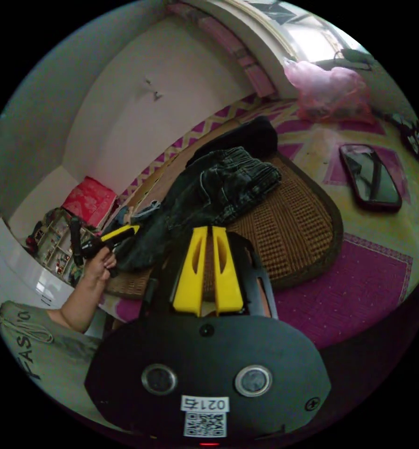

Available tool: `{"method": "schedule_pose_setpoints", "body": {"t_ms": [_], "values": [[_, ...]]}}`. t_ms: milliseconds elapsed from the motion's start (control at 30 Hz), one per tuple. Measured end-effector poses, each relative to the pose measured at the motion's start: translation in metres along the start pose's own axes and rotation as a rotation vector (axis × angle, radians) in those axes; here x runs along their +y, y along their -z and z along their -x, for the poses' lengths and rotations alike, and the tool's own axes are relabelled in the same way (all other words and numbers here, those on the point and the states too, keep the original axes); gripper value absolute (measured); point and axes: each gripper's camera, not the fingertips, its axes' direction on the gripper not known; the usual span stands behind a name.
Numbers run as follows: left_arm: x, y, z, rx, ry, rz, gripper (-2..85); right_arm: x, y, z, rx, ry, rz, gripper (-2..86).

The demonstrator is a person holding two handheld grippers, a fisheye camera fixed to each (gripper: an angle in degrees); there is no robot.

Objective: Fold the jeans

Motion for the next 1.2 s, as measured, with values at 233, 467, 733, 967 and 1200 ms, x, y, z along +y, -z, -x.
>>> {"method": "schedule_pose_setpoints", "body": {"t_ms": [233, 467, 733, 967, 1200], "values": [[0.011, -0.048, -0.029, 0.053, -0.037, 0.104, -0.9, -0.012, -0.003, -0.052, 0.009, -0.15, -0.003, 7.2], [0.018, -0.038, -0.027, 0.03, -0.034, 0.021, -0.9, -0.014, -0.022, -0.111, -0.112, -0.4, -0.085, 12.2], [0.039, -0.045, 0.006, 0.059, -0.056, 0.082, -0.5, -0.018, -0.09, -0.153, -0.221, -0.567, -0.076, 8.2], [0.115, 0.035, 0.122, 0.207, 0.143, -0.163, -0.9, 0.007, -0.104, -0.091, -0.199, -0.406, -0.157, 4.3], [0.21, 0.085, 0.257, 0.33, 0.321, -0.186, -1.0, 0.027, -0.153, 0.172, -0.022, 0.25, -0.152, 4.2]]}}
